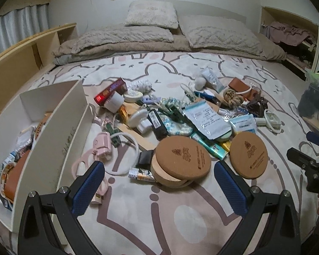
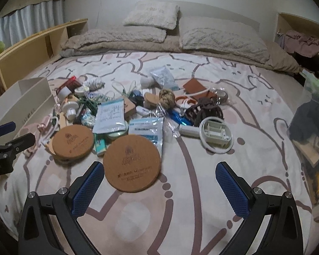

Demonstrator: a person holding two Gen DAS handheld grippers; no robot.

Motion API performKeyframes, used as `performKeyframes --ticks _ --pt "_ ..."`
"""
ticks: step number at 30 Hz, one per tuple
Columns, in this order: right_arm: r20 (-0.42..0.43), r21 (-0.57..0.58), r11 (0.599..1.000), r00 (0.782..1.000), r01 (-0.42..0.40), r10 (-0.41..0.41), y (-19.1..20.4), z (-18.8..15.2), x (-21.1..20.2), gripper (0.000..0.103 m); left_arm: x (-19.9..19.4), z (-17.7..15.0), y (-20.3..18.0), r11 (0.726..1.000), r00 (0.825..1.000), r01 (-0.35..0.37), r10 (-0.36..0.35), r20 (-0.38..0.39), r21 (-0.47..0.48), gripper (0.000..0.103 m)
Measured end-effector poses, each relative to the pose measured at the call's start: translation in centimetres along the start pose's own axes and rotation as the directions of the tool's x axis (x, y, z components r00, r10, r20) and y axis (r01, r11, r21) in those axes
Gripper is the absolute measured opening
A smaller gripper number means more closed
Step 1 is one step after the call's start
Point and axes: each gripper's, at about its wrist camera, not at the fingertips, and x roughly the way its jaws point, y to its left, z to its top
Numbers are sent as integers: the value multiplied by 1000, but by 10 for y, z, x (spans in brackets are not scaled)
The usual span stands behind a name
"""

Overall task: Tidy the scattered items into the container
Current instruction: 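Lower the right tool over the large round cork coaster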

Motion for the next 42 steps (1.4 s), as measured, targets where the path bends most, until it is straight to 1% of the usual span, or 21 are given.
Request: performKeyframes --ticks 9,13,17,21,26,32,36,42 --pt "-73 -26 999 997 -29 27 9 -16 35 103 25 -6 2 999 999 36 -37 -28 -29 103" --pt "-97 -27 999 995 -38 35 11 -21 49 103 37 -10 -4 999 998 49 -49 -36 -11 103" --pt "-99 -30 999 994 -38 35 13 -26 60 103 50 -14 -11 999 998 50 -49 -39 19 103" --pt "-120 -33 997 991 -64 59 15 -29 71 103 58 -17 -16 998 998 46 -45 -40 42 103" --pt "-142 -64 995 988 -78 68 23 -30 77 103 67 -19 -17 997 996 68 -66 -53 33 103" --pt "-156 -131 989 987 -70 49 39 -29 83 103 76 -22 -28 995 996 66 -61 -63 72 103" --pt "-171 -111 990 983 -88 68 37 -26 90 103 82 -24 -33 994 997 46 -39 -70 100 103" --pt "-177 -119 990 982 -81 59 41 -25 99 103 86 -23 -36 993 997 39 -31 -74 111 103"
